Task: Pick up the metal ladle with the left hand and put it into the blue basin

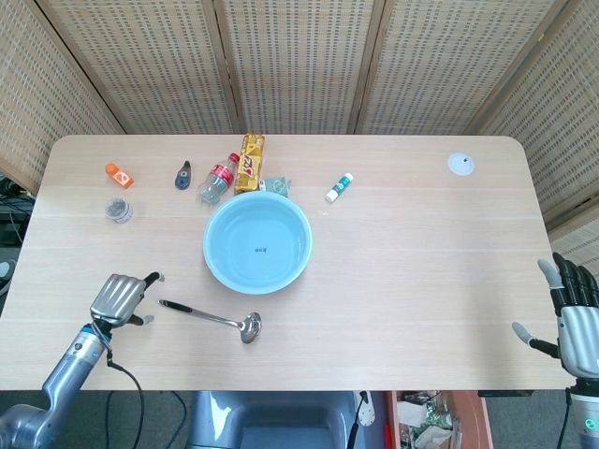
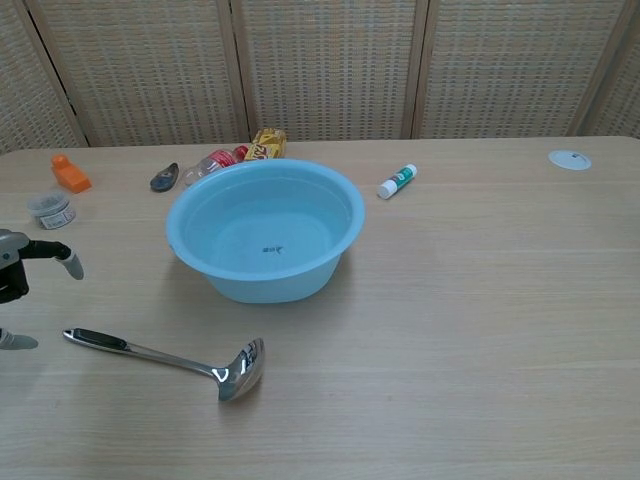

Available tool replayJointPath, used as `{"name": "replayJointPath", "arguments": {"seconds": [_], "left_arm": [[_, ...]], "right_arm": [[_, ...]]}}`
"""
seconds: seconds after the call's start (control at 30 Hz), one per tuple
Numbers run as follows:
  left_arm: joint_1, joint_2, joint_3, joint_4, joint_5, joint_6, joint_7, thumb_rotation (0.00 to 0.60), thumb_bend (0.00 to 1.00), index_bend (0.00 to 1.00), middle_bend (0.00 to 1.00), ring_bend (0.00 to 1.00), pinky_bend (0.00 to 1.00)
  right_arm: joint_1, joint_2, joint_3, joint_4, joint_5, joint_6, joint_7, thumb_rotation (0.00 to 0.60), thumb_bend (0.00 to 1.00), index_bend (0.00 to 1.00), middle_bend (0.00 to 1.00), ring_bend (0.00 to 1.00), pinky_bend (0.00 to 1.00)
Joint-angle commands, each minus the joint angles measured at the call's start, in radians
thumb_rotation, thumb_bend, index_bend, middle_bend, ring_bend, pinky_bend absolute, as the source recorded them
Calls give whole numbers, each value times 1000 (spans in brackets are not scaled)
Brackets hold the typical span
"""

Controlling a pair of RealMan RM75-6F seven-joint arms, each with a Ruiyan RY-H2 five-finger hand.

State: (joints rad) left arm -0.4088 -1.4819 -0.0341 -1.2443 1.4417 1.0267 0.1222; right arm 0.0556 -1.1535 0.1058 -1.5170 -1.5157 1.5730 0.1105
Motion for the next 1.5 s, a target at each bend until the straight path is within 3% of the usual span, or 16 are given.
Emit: {"name": "replayJointPath", "arguments": {"seconds": [0.03,0.2,1.0,1.5], "left_arm": [[-13,-19,-1,5,-9,-14,5,600,110,410,1000,928,991],[-19,-41,6,10,-3,-11,15,600,203,525,1000,931,994],[-75,-115,-3,3,-97,-85,165,600,332,527,1000,931,994],[-96,-136,-4,3,-153,-113,229,600,334,527,1000,931,993]], "right_arm": [[0,0,0,2,0,0,4,600,0,0,0,0,0],[0,1,2,1,3,-2,10,600,0,0,0,0,0],[3,15,-1,-5,5,-19,43,600,0,0,0,0,0],[4,18,-1,-3,8,-24,52,600,0,0,0,0,0]]}}
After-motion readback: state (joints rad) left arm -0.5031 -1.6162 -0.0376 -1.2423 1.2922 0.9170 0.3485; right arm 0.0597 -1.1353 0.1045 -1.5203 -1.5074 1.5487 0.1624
